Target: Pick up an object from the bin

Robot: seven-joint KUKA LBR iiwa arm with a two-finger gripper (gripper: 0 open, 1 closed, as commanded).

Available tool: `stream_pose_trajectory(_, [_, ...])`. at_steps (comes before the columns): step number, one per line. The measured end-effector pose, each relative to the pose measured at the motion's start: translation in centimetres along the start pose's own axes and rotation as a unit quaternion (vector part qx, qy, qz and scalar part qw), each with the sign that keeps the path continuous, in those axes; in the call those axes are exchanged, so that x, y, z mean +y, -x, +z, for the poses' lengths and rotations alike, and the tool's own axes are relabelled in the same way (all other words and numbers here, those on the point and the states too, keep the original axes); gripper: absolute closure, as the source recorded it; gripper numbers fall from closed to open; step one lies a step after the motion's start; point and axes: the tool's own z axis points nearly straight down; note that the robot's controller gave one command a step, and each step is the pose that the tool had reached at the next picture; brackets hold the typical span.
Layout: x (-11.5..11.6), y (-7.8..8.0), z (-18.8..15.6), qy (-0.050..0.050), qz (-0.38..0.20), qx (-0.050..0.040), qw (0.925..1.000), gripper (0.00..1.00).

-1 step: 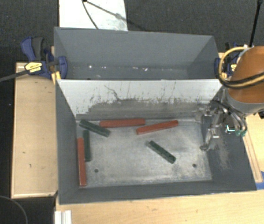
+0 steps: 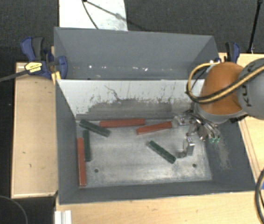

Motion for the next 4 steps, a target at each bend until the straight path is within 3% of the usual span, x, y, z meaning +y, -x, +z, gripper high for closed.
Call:
stream_pose_trajectory(1, [6.6, -1.6, -0.3, 0.001, -0.057, -0.0005, 0.9984, 0.00])
stream_pose_trajectory(2, [9.5, 1.1, -0.3, 0.000, -0.009, -0.0028, 1.0000, 0.00])
stream_pose_trajectory(3, [9.3, 1.2, -0.5, -0.001, -0.010, -0.0044, 0.9999, 1.00])
stream_pose_trajectory(4, [9.3, 1.1, -0.3, -0.001, -0.011, -0.0026, 0.9999, 0.00])
